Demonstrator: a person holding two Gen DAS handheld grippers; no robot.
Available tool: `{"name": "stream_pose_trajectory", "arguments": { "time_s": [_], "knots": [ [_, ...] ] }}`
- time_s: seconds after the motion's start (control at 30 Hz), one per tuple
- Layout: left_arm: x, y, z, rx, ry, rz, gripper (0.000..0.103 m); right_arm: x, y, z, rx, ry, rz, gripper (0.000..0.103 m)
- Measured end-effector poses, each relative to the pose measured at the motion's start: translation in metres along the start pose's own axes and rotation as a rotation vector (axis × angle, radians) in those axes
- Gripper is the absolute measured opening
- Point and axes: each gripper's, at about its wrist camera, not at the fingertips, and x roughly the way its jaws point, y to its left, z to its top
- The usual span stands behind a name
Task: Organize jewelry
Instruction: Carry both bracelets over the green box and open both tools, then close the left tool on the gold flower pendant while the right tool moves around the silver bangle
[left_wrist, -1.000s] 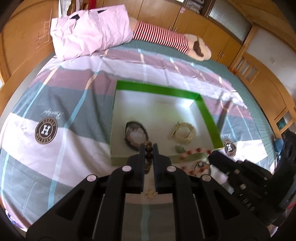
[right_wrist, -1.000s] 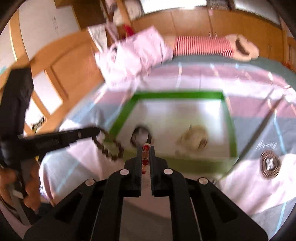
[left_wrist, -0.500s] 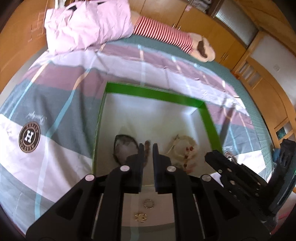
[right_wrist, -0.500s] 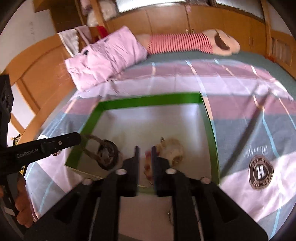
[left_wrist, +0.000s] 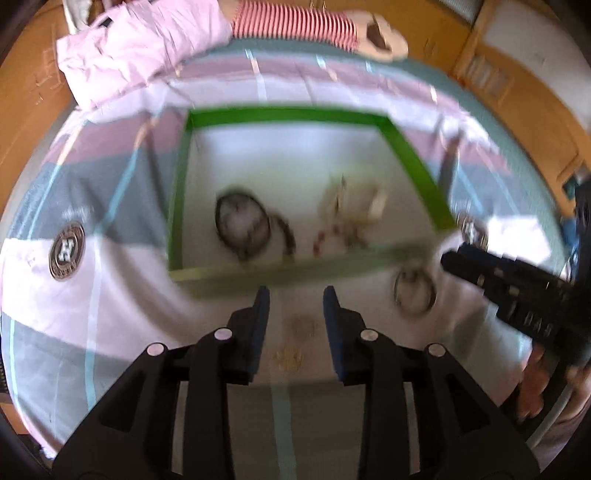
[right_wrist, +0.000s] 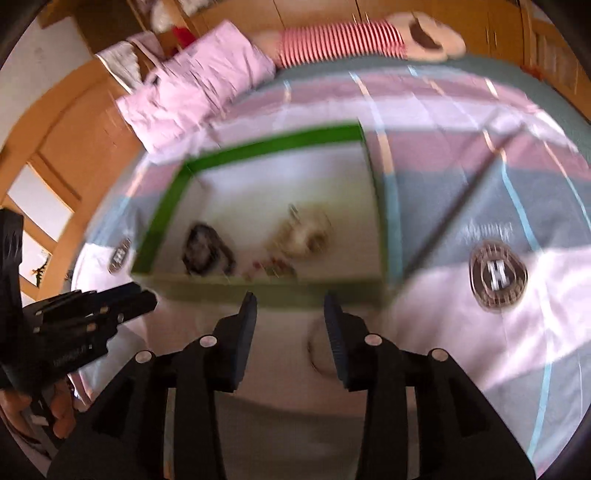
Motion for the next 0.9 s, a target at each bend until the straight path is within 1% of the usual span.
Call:
{"name": "stream_pose_trajectory", "arguments": {
  "time_s": [0.07, 0.1, 0.2, 0.23, 0.33, 0.37, 0.4, 0.43, 0.47, 0.5, 0.57, 0.6, 0.63, 0.73, 0.8, 0.9],
  "knots": [
    [0.011, 0.001, -0.004, -0.013, 0.036, 0.013, 0.037, 0.013, -0.009, -0.007, 0.013, 0.047, -0.098, 0.038],
    [0.015, 0.003, -0.005, -0.021, 0.049, 0.018, 0.039, 0.018, -0.013, -0.009, 0.028, 0.068, -0.119, 0.038],
    [0.025, 0.009, -0.006, -0.056, 0.087, 0.021, 0.039, 0.035, -0.023, -0.016, 0.050, 0.137, -0.191, 0.038],
    [0.028, 0.010, -0.005, -0.068, 0.100, 0.018, 0.039, 0.041, -0.025, -0.018, 0.053, 0.155, -0.210, 0.038],
    [0.036, 0.011, -0.008, -0.083, 0.132, 0.014, 0.040, 0.054, -0.025, -0.027, 0.040, 0.193, -0.230, 0.037],
    [0.038, 0.011, -0.009, -0.080, 0.141, 0.013, 0.040, 0.057, -0.023, -0.030, 0.024, 0.201, -0.237, 0.034],
    [0.040, 0.011, -0.009, -0.078, 0.146, 0.012, 0.046, 0.058, -0.020, -0.032, 0.005, 0.197, -0.248, 0.029],
    [0.042, 0.011, -0.010, -0.078, 0.150, 0.015, 0.057, 0.058, -0.017, -0.033, -0.007, 0.191, -0.247, 0.024],
    [0.043, 0.011, -0.010, -0.080, 0.150, 0.021, 0.058, 0.057, -0.014, -0.034, -0.018, 0.190, -0.238, 0.012],
    [0.044, 0.011, -0.010, -0.081, 0.153, 0.027, 0.058, 0.055, -0.010, -0.036, -0.033, 0.188, -0.233, 0.008],
    [0.047, 0.012, -0.011, -0.082, 0.164, 0.030, 0.058, 0.053, -0.004, -0.039, -0.049, 0.199, -0.186, 0.003],
    [0.049, 0.012, -0.013, -0.081, 0.175, 0.032, 0.058, 0.053, 0.000, -0.042, -0.051, 0.209, -0.153, 0.003],
    [0.049, 0.013, -0.014, -0.078, 0.184, 0.034, 0.058, 0.052, 0.004, -0.045, -0.057, 0.209, -0.137, 0.003],
    [0.054, 0.012, -0.019, -0.067, 0.219, 0.046, 0.058, 0.050, 0.011, -0.050, -0.080, 0.208, -0.118, 0.003],
    [0.058, 0.010, -0.023, -0.059, 0.240, 0.052, 0.058, 0.047, 0.013, -0.052, -0.078, 0.204, -0.094, 0.003],
    [0.064, 0.009, -0.029, -0.047, 0.267, 0.060, 0.058, 0.045, 0.013, -0.054, -0.078, 0.199, -0.084, 0.003]
  ]
}}
